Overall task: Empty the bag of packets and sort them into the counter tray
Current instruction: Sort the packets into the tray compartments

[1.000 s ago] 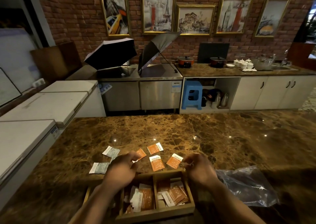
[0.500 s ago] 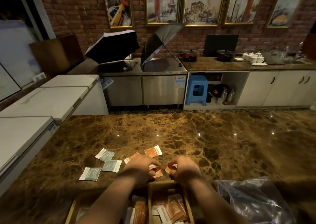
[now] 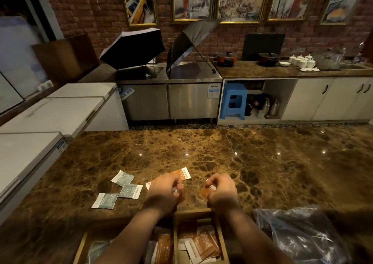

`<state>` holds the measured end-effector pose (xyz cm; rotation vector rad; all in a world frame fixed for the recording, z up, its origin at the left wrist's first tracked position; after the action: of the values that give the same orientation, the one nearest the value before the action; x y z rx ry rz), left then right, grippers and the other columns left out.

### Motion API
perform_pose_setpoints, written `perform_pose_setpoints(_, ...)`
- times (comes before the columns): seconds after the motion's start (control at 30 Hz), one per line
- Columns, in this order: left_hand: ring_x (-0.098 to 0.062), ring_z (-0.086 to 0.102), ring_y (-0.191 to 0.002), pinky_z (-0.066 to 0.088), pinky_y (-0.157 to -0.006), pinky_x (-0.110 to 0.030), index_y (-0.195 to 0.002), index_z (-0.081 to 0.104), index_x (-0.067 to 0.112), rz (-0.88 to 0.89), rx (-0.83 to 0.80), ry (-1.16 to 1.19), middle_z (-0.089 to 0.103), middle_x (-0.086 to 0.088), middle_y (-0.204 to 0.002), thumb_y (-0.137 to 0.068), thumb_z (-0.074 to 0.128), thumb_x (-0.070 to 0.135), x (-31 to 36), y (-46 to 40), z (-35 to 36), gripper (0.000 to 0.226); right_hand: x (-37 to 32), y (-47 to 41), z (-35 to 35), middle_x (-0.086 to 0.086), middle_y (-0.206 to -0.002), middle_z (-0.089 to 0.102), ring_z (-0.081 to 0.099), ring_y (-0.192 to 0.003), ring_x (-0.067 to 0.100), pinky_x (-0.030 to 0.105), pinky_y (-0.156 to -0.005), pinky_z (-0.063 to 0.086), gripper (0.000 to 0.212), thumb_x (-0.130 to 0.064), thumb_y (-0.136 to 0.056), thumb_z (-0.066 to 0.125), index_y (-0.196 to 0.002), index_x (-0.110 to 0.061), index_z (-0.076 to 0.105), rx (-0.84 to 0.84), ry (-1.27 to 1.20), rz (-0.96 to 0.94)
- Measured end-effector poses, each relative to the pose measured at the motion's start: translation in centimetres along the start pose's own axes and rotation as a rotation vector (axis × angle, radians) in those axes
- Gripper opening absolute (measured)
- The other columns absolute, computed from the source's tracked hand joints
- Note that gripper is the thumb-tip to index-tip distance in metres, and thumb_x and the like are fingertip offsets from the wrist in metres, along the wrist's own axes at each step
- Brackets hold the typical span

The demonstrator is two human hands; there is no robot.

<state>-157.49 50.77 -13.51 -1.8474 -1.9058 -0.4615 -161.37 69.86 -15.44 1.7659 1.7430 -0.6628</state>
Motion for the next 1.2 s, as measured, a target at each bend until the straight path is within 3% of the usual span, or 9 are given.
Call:
perform_pose_setpoints(0.13,-0.009,0.065,-0.077,0.052,-0.067,-0.029,-0.071,0.059,0.045,-0.021,-0.009,0.212,0.067,0.015,-0.086,-0.073,0.077,0.012,1.1,0.7,-1.9,0.038,-0.4,0.7,-2.0,-0.004,-0.088,0.063,0.065,-0.081,0.015,0.027,-0.06,0.056,0.03,-0.001,-0.084,0.063,-0.074,-0.029,0.063,0.034,-0.232,0.032)
perform_pose_setpoints(0.2,-0.007,0.067,-0.076,0.055,-0.066,-0.027,-0.075,0.062,0.042,-0.012,-0.062,0.244,0.069,0.013,-0.088,-0.075,0.079,0.015,2.0,1.4,-2.8,0.032,-1.0,0.9,-3.1,-0.006,-0.087,0.063,0.066,-0.081,0.017,0.032,-0.064,0.062,0.027,0.004,-0.085,0.061,-0.083,-0.022,0.068,0.012,-0.271,-0.011)
perform_pose_setpoints(0.3,-0.005,0.066,-0.087,0.057,-0.072,-0.024,-0.088,0.066,0.032,0.037,-0.25,0.268,0.068,0.01,-0.099,-0.081,0.079,0.024,3.4,3.2,-2.9,0.017,-2.5,1.8,-4.6,-0.008,-0.093,0.062,0.065,-0.088,0.018,0.019,-0.066,0.057,0.023,0.003,-0.083,0.067,-0.097,-0.016,0.068,-0.094,-0.207,-0.137)
perform_pose_setpoints(0.4,-0.005,0.065,-0.091,0.058,-0.082,-0.031,-0.083,0.062,0.042,0.095,-0.369,0.212,0.066,0.013,-0.099,-0.076,0.08,0.03,3.8,5.3,-1.7,0.022,-3.7,3.4,-4.8,0.0,-0.098,0.065,0.064,-0.088,0.02,0.04,-0.082,0.059,0.027,-0.021,-0.071,0.075,-0.096,-0.019,0.067,-0.293,-0.23,-0.289)
perform_pose_setpoints(0.63,0.0,0.062,-0.083,0.05,-0.073,-0.019,-0.086,0.06,0.03,0.153,-0.255,0.059,0.066,0.016,-0.089,-0.078,0.077,0.027,4.0,8.1,0.3,0.018,-2.0,7.6,-2.5,-0.004,-0.111,0.069,0.068,-0.098,0.012,0.022,-0.071,0.059,0.039,0.001,-0.083,0.075,-0.108,-0.028,0.067,-0.651,-0.066,-0.066)
perform_pose_setpoints(0.83,-0.014,0.055,-0.103,0.043,-0.085,-0.031,-0.1,0.053,0.035,0.189,-0.223,-0.184,0.061,0.008,-0.111,-0.08,0.071,0.045,3.6,8.7,0.6,0.029,-2.0,7.9,-0.8,-0.012,-0.109,0.062,0.061,-0.1,0.006,0.025,-0.087,0.056,0.037,-0.022,-0.08,0.076,-0.112,-0.035,0.062,-0.449,0.186,-0.105)
perform_pose_setpoints(0.97,-0.009,0.054,-0.097,0.045,-0.081,-0.029,-0.098,0.046,0.037,0.147,-0.051,-0.092,0.059,0.014,-0.106,-0.085,0.061,0.039,2.1,7.6,-1.5,0.02,-2.3,5.9,-2.0,-0.012,-0.106,0.063,0.063,-0.096,0.005,0.026,-0.081,0.058,0.033,-0.011,-0.086,0.07,-0.105,-0.038,0.065,-0.278,0.214,-0.2)
perform_pose_setpoints(1.1,-0.013,0.061,-0.097,0.045,-0.078,-0.027,-0.103,0.054,0.036,-0.059,0.06,-0.007,0.061,0.015,-0.104,-0.086,0.066,0.033,-1.8,5.0,-3.5,0.021,-2.3,3.0,-2.2,-0.001,-0.084,0.065,0.061,-0.068,0.011,0.026,-0.059,0.053,0.01,-0.007,-0.091,0.059,-0.095,-0.015,0.063,-0.19,0.321,-0.314)
perform_pose_setpoints(1.2,-0.018,0.061,-0.108,0.046,-0.086,-0.03,-0.11,0.061,0.032,-0.126,0.073,-0.057,0.065,0.01,-0.111,-0.086,0.069,0.033,-4.8,3.1,-3.8,0.025,-3.5,1.6,-1.5,-0.005,-0.096,0.064,0.06,-0.084,0.01,0.024,-0.072,0.051,0.007,-0.02,-0.094,0.061,-0.099,-0.024,0.064,-0.23,0.37,-0.322)
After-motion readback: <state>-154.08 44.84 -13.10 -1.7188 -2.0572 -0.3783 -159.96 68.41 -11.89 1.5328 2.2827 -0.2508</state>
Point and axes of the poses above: each hand's wrist, its own y-axis away from the middle knuckle, its own z-axis out of the palm, x = y × z, the point moved 6 cm from there along -y, towards the middle knuckle
